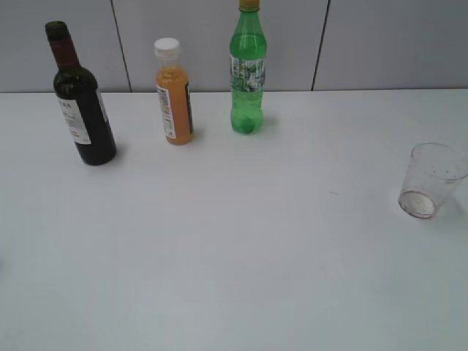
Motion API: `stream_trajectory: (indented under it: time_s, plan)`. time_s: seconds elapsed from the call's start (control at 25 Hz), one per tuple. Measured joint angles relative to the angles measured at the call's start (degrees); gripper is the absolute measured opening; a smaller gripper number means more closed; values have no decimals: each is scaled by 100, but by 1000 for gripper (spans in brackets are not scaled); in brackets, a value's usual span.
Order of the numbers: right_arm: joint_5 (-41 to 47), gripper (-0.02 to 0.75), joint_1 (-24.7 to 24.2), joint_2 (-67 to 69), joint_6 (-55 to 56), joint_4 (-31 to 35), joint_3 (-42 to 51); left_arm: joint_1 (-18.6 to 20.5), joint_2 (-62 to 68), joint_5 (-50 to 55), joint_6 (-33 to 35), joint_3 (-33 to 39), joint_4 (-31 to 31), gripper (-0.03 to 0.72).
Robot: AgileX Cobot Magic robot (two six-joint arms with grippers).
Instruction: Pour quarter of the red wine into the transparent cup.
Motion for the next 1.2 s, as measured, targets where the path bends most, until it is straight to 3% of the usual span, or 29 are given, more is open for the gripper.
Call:
stream_trajectory:
  time_s: [0.8, 1.2]
  plan:
    - [-106, 606, 0, 62, -98, 0, -63, 0, 0, 0, 0, 0, 0, 585]
    - [-1766, 606, 0, 1207, -426, 76, -146, 0, 0, 0, 0, 0, 0, 585]
